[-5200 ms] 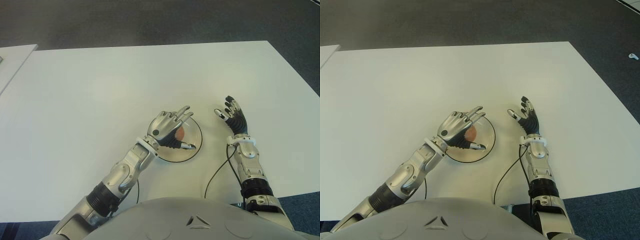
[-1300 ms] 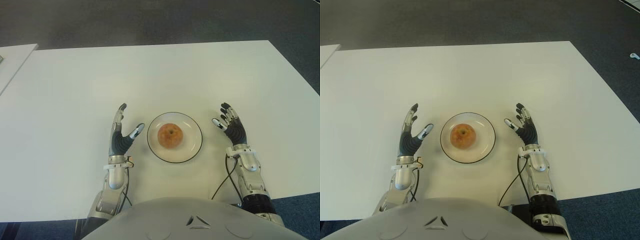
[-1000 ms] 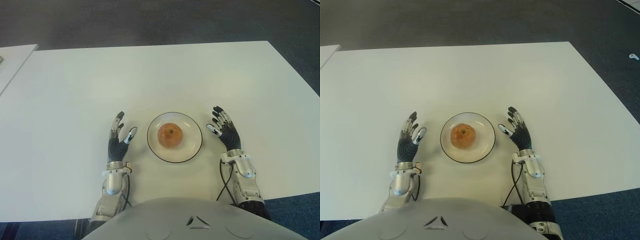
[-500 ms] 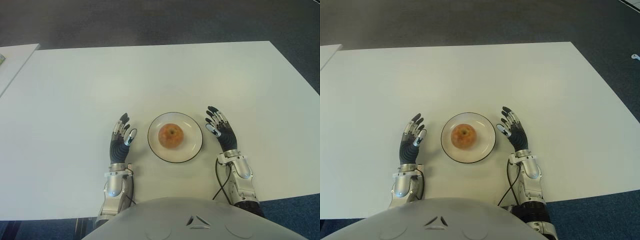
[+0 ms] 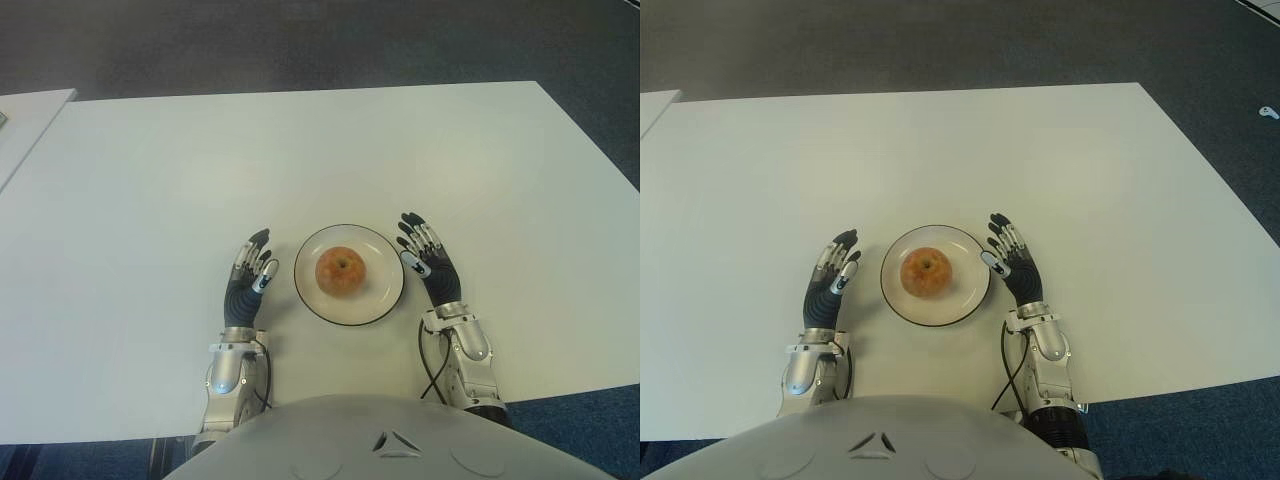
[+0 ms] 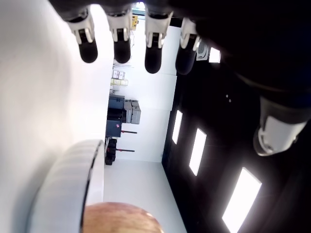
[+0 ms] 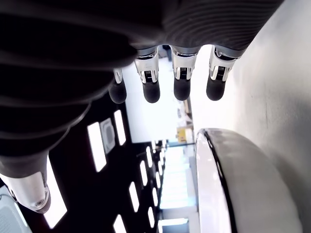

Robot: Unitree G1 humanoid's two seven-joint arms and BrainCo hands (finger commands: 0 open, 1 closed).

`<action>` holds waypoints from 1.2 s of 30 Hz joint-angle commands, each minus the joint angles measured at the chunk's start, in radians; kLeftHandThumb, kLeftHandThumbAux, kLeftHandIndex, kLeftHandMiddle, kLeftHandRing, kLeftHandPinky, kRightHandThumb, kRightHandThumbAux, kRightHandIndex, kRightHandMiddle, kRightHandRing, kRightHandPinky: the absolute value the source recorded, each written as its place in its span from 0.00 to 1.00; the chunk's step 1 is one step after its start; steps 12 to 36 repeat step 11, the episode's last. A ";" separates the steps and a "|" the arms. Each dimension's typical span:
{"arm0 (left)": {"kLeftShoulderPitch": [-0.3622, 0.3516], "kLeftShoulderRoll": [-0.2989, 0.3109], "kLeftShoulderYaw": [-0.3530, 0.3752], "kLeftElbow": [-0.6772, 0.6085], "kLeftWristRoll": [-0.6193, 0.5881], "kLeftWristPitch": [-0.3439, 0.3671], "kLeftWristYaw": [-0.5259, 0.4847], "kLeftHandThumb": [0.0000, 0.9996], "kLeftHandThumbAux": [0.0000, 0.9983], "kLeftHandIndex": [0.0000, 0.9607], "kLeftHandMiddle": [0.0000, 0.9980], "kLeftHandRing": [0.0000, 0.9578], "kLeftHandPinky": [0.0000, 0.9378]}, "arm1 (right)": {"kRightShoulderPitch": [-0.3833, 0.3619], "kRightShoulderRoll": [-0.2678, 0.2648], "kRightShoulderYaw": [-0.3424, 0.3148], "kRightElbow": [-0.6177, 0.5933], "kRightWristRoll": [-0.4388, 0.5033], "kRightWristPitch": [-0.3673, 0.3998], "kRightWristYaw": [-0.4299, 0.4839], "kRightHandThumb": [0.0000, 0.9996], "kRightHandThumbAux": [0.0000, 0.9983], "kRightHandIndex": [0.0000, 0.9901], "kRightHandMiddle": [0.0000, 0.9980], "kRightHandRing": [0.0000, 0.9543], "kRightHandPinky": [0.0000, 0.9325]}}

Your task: Put the apples into the plate.

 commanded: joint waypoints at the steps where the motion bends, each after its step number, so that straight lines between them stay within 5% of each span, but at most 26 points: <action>1: -0.001 -0.010 0.023 0.041 -0.046 0.013 -0.054 0.13 0.50 0.18 0.13 0.09 0.11 | -0.015 0.019 -0.001 0.052 0.016 0.023 0.004 0.23 0.56 0.02 0.00 0.00 0.00; 11: -0.027 -0.033 0.029 0.077 -0.042 0.016 -0.111 0.13 0.47 0.16 0.11 0.06 0.02 | -0.055 0.037 0.005 0.139 -0.010 -0.042 0.009 0.20 0.54 0.05 0.02 0.00 0.00; 36: -0.027 -0.033 0.029 0.077 -0.042 0.016 -0.111 0.13 0.47 0.16 0.11 0.06 0.02 | -0.055 0.037 0.005 0.139 -0.010 -0.042 0.009 0.20 0.54 0.05 0.02 0.00 0.00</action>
